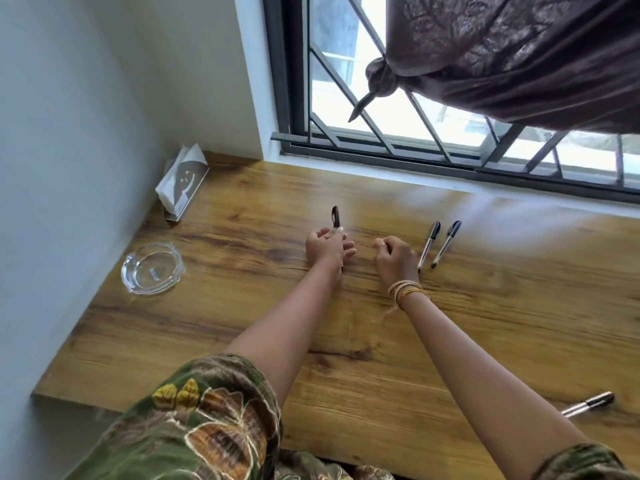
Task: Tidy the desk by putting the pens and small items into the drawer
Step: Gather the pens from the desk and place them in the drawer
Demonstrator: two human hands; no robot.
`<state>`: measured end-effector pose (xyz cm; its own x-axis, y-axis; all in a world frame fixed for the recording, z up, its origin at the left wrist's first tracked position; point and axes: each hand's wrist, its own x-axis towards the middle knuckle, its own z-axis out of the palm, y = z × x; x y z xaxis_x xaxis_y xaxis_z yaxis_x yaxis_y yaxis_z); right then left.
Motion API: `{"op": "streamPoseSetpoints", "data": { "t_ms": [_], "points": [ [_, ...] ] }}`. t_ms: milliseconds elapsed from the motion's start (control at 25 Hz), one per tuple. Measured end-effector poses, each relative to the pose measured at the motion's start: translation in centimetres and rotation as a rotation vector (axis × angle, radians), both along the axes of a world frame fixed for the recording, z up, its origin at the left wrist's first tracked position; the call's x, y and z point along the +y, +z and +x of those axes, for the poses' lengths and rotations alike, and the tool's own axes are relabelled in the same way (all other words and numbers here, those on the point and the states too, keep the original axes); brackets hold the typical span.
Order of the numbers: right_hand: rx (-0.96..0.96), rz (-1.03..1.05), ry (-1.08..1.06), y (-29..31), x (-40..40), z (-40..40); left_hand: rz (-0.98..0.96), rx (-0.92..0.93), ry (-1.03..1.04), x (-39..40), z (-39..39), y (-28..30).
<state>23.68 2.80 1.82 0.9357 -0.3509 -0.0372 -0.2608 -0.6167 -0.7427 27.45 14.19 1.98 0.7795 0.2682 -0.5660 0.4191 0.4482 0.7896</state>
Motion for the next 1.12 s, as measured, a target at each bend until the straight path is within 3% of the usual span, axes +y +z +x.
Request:
{"op": "streamPoseSetpoints", "data": {
  "t_ms": [120, 240, 360, 480, 600, 800, 1120],
  "points": [
    [0.050, -0.126, -0.237, 0.8, -2.9, 0.5, 0.018, -0.008, -0.064, -0.4, 0.0, -0.8],
    [0.177, -0.193, -0.331, 1.1, -4.6, 0.4, 0.018, -0.012, -0.094, -0.8, -0.1, -1.5],
    [0.302, -0.332, -0.345, 1.3, -5.1, 0.4, 0.049, -0.067, -0.159, -0.7, -0.3, -1.9],
    [0.309, -0.404, -0.241, 2.0, -4.5, 1.0, 0.052, -0.096, -0.202, -0.2, -0.6, -2.0],
    [0.262, -0.238, -0.117, 2.0, -2.3, 1.4, -0.011, -0.112, -0.207, 0.3, -0.6, -2.0],
    [0.253, 0.342, -0.093, 2.1, 2.0, 1.0, -0.003, -0.113, -0.196, 0.6, -0.5, -2.5],
    [0.234, 0.143, 0.045, 0.9, 3.1, 0.9, 0.027, -0.157, -0.198, 0.5, -0.7, -2.6]
  ]
}}
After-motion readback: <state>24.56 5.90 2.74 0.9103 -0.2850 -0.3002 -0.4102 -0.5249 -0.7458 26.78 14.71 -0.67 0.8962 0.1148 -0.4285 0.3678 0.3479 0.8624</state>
